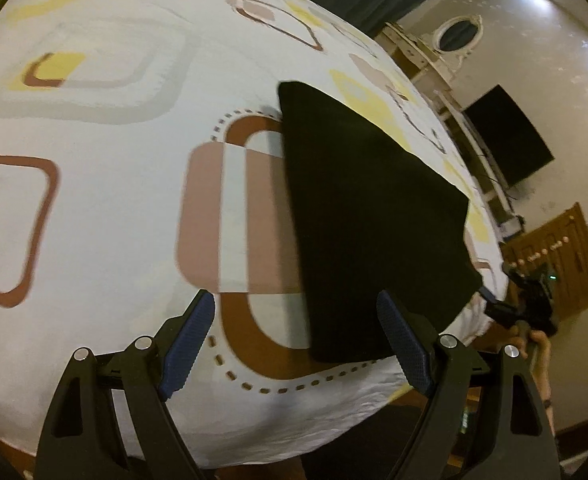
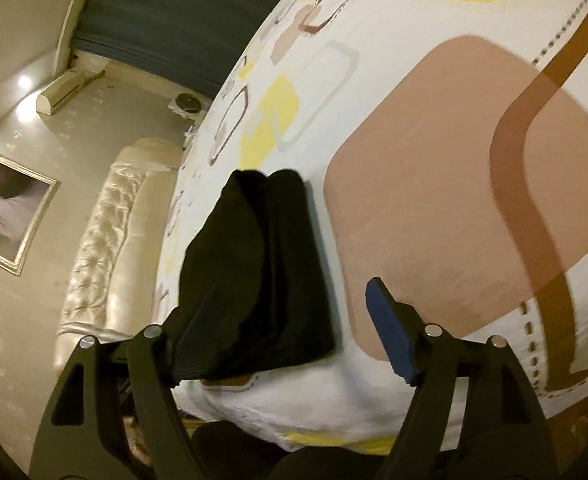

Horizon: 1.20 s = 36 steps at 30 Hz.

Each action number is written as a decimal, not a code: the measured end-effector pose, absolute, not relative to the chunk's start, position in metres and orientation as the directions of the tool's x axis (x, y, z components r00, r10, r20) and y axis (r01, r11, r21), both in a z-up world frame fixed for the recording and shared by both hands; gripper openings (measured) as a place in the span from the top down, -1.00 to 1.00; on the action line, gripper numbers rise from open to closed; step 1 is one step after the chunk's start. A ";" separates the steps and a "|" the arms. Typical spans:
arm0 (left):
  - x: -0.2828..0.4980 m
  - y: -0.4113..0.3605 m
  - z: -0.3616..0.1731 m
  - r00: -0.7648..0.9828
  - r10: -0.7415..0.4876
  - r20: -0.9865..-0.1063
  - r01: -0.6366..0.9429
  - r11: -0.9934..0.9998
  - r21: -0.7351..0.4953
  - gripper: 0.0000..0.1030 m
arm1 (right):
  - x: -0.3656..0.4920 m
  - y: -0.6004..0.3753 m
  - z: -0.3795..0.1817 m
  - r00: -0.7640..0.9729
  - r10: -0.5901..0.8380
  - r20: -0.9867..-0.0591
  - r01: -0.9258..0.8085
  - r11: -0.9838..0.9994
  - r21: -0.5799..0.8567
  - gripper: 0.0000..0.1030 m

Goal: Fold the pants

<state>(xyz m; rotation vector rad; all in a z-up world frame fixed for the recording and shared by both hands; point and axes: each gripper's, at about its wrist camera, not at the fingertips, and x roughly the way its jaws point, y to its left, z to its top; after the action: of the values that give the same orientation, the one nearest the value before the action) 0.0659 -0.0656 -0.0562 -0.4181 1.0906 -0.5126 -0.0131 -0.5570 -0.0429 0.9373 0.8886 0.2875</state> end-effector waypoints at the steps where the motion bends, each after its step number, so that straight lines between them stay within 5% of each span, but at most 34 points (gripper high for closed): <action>1: 0.067 -0.067 -0.058 0.356 -0.595 -0.721 0.187 0.801 -0.569 -0.59 | -0.011 -0.555 -0.046 0.616 0.578 -0.536 0.150 0.582 0.799 -0.47; 11: 0.082 -0.093 -0.081 0.256 -0.733 -0.630 0.144 0.673 -0.725 -0.59 | 0.016 -0.507 -0.063 0.506 0.652 -0.565 0.073 0.621 0.781 -0.44; 12: 0.083 -0.097 -0.082 0.257 -0.729 -0.634 0.146 0.678 -0.720 -0.51 | 0.018 -0.505 -0.063 0.500 0.643 -0.580 0.071 0.637 0.768 -0.21; 13: 0.083 -0.099 -0.082 0.253 -0.730 -0.635 0.150 0.678 -0.719 -0.19 | 0.018 -0.502 -0.064 0.497 0.629 -0.598 0.073 0.656 0.751 0.06; 16: 0.082 -0.103 -0.083 0.242 -0.709 -0.663 0.157 0.702 -0.694 0.04 | 0.018 -0.500 -0.066 0.490 0.621 -0.612 0.068 0.672 0.737 0.28; 22: 0.076 -0.104 -0.068 0.283 -0.660 -0.696 0.201 0.750 -0.630 0.21 | 0.015 -0.493 -0.058 0.502 0.608 -0.615 0.052 0.689 0.723 0.36; 36: 0.072 -0.074 -0.054 0.352 -0.581 -0.734 0.186 0.812 -0.554 0.25 | 0.026 -0.458 -0.057 0.486 0.632 -0.604 0.013 0.685 0.728 0.37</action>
<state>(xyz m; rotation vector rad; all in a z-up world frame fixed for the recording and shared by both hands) 0.0720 -0.0738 -0.0541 -0.4108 1.1076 -0.5145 0.0256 -0.4576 -0.0571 0.7429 1.0064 0.4212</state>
